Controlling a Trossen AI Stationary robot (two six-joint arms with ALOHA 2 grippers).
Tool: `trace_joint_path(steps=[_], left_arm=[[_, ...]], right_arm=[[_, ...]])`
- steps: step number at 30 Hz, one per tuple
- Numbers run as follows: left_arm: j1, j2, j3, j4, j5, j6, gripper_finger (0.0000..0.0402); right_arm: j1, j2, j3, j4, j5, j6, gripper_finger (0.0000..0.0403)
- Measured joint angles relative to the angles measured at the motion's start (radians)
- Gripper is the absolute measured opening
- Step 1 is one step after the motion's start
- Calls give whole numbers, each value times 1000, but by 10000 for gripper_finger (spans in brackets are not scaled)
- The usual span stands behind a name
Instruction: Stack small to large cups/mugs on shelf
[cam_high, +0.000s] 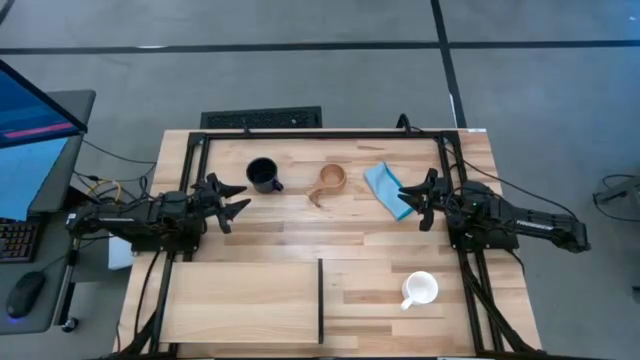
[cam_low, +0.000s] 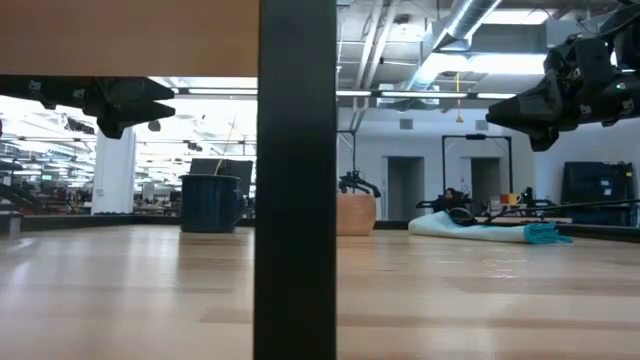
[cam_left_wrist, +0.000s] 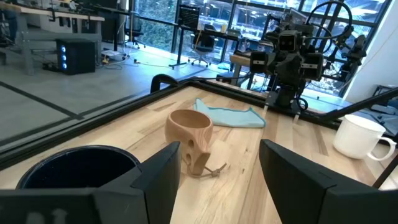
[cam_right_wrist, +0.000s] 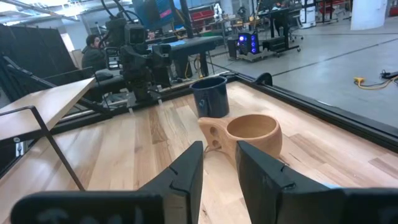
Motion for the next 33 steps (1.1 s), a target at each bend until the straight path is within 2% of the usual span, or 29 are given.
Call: trace_joint_path(steps=[28,33], left_arm=[[0,0,0,0,0,1,209],[0,0,-1,13,-45,134,209]], right_arm=[[0,0,0,0,0,0,118],[0,0,0,0,0,0,118]])
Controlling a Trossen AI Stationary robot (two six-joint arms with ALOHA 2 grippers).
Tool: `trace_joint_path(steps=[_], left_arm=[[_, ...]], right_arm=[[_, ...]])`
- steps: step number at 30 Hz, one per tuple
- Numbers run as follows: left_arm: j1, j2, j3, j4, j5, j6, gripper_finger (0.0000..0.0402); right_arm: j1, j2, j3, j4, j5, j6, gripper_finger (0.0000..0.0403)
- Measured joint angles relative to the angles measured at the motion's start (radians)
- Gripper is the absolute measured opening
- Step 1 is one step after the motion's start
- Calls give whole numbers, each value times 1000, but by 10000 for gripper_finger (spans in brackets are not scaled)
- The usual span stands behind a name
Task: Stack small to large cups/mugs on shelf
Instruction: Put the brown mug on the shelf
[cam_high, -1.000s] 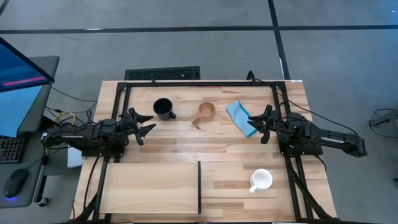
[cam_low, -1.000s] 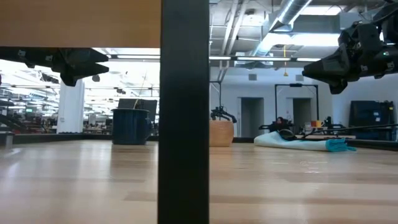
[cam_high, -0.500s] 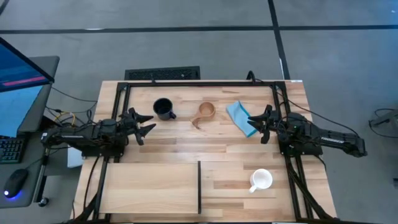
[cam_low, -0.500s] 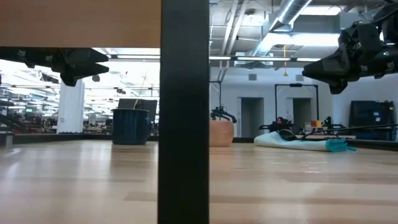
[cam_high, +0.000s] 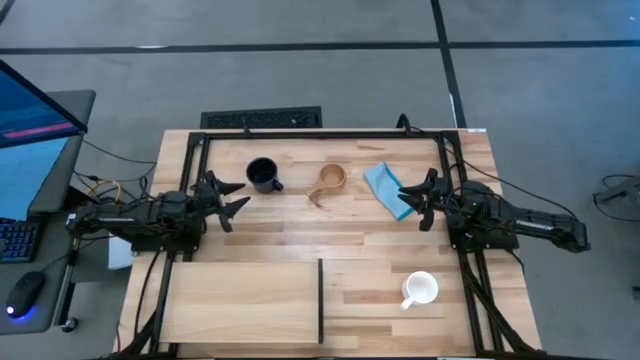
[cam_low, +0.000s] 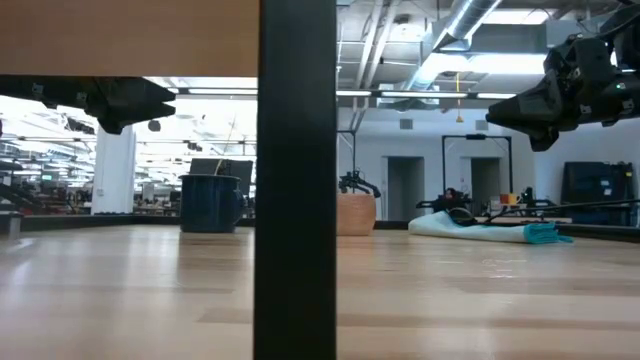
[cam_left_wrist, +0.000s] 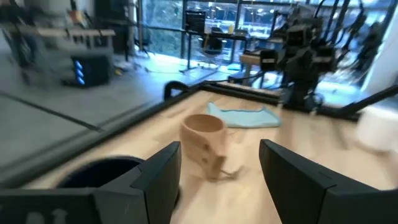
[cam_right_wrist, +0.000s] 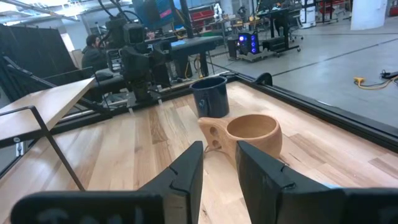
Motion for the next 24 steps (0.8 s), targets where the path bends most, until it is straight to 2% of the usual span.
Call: trace_joint_path(steps=[6,24], left_arm=[[0,0,0,0,-8,148,209],[0,0,0,2,-8,44,209]], right_arm=[[0,0,0,0,0,0,118],[0,0,0,0,0,0,118]])
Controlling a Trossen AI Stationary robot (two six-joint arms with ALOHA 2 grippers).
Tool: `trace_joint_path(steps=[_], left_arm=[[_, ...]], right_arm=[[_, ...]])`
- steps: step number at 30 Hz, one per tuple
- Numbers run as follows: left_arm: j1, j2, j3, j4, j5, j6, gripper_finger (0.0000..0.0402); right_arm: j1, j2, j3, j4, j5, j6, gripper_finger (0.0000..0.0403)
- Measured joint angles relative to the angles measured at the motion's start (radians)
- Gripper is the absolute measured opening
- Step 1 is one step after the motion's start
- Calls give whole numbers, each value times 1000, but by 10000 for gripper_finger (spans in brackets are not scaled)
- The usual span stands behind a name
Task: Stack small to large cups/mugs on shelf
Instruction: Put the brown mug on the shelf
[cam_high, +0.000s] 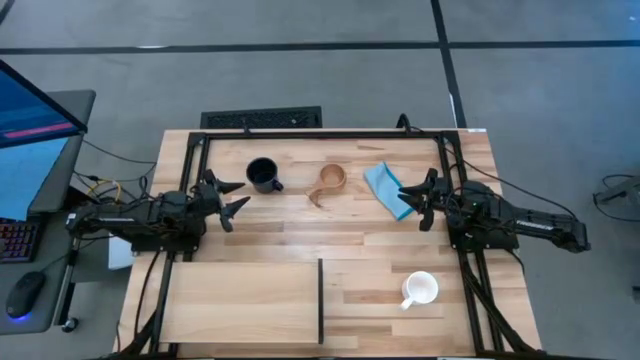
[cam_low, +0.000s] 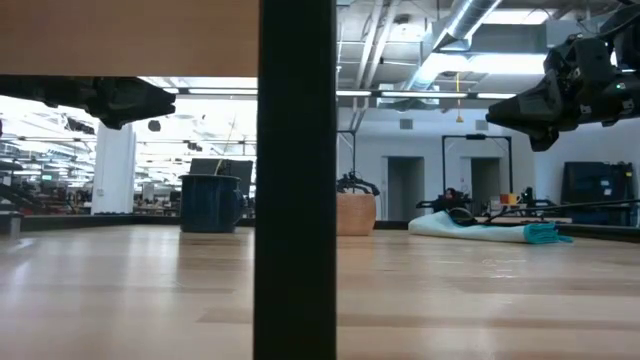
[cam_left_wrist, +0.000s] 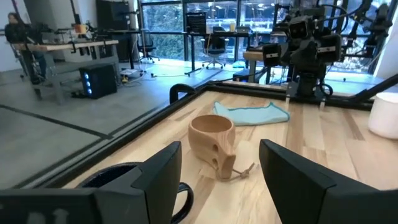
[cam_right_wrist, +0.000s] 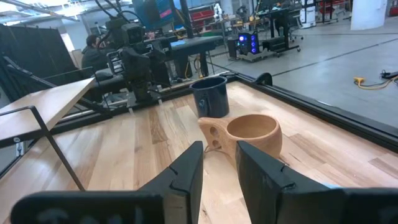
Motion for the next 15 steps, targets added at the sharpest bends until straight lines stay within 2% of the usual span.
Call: trace_joint_path(steps=[10,13,15], left_arm=[[0,0,0,0,0,-45,209],[0,0,0,1,0,-42,209],[0,0,0,2,-1,-45,209]], right_arm=[[-8,0,0,7,32,-18,118],[-7,0,-2,22,63,57,118],[-8,0,-3,51,122,135,118]])
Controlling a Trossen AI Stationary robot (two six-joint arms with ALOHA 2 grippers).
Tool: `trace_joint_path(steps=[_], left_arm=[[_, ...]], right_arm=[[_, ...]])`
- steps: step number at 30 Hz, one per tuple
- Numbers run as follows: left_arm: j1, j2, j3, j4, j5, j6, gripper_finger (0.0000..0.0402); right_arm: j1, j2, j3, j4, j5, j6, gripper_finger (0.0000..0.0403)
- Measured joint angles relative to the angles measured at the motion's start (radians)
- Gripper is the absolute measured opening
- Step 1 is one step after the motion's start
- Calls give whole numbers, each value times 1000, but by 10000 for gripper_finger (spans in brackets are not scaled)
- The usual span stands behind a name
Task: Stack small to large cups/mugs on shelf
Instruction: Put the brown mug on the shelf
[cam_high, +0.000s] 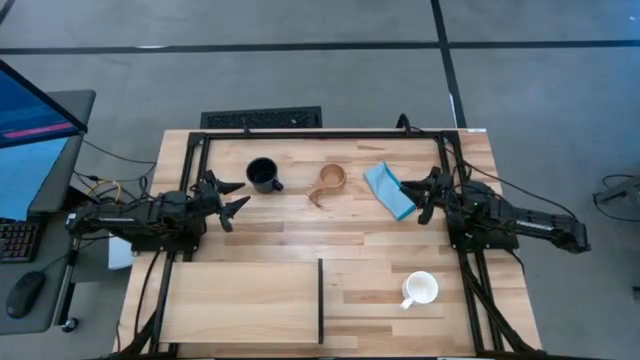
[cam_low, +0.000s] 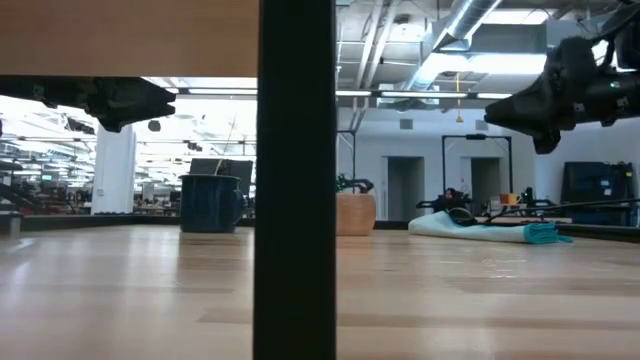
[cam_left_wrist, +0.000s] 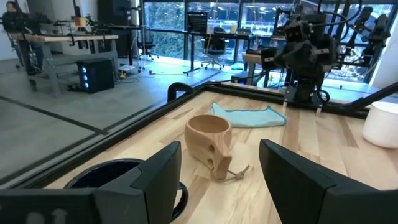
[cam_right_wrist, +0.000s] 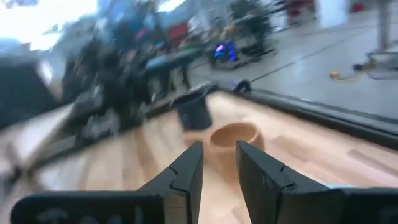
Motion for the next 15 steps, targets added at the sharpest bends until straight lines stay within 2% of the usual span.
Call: trace_joint_path(steps=[3,5,15], left_arm=[[0,0,0,0,0,-38,209],[0,0,0,0,0,-53,209],[0,0,0,1,-1,-50,209]], right_arm=[[0,0,0,70,64,110,118],[0,0,0,105,70,146,118],[2,0,0,121,61,150,124]])
